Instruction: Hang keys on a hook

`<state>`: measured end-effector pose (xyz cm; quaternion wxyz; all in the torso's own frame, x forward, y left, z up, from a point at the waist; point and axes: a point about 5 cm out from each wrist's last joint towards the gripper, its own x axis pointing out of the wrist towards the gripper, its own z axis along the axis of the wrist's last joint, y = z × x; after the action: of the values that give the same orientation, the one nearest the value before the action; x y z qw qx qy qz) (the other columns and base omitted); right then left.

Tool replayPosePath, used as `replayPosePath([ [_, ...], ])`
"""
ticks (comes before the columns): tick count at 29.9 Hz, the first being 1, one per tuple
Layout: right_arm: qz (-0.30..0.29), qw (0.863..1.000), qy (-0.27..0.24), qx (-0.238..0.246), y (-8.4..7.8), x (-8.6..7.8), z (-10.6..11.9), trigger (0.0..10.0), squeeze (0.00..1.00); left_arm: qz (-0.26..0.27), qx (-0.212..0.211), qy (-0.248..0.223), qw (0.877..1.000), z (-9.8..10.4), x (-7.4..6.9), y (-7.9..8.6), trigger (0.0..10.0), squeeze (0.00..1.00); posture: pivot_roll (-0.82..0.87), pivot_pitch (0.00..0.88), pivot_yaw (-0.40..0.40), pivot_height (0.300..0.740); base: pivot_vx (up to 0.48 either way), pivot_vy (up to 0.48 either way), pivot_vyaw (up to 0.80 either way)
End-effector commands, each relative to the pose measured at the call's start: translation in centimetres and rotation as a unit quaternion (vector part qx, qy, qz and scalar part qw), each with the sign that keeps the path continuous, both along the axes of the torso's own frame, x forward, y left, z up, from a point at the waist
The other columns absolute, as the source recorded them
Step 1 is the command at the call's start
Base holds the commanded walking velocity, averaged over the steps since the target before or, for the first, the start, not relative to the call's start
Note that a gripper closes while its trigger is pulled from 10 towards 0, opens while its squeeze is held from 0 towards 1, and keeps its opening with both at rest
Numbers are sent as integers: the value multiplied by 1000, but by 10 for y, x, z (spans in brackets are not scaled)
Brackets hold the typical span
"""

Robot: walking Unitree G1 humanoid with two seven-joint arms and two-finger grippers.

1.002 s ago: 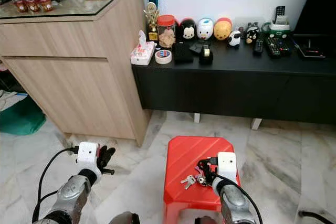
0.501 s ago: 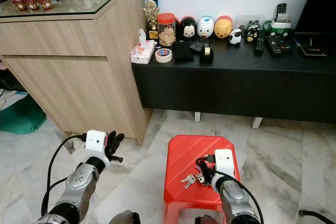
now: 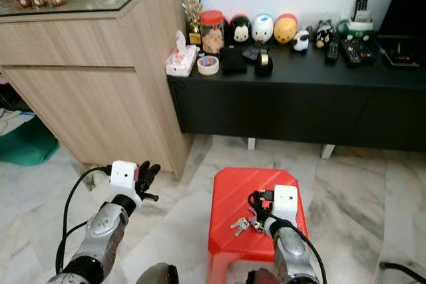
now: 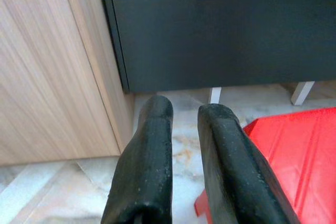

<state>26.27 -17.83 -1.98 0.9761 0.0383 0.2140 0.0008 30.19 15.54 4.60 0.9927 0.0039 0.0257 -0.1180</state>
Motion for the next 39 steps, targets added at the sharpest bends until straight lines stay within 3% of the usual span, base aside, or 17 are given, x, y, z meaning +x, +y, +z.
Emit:
replayPosePath([
  [1,2,1000,1,2,1,0,0,10000,0,4,-2,1,1000,2,0,3,10000,0,-45,28,73,620,0,0,0],
  [26,62,993,98,-26,-5,11,-3,10000,0,-17,19,1,1000,21,-3,-5,10000,0,-17,38,84,620,0,0,0],
  [39,32,992,120,-22,-18,14,-1,10000,0,-18,29,1,999,27,-7,-2,10000,0,16,40,90,620,0,0,0],
])
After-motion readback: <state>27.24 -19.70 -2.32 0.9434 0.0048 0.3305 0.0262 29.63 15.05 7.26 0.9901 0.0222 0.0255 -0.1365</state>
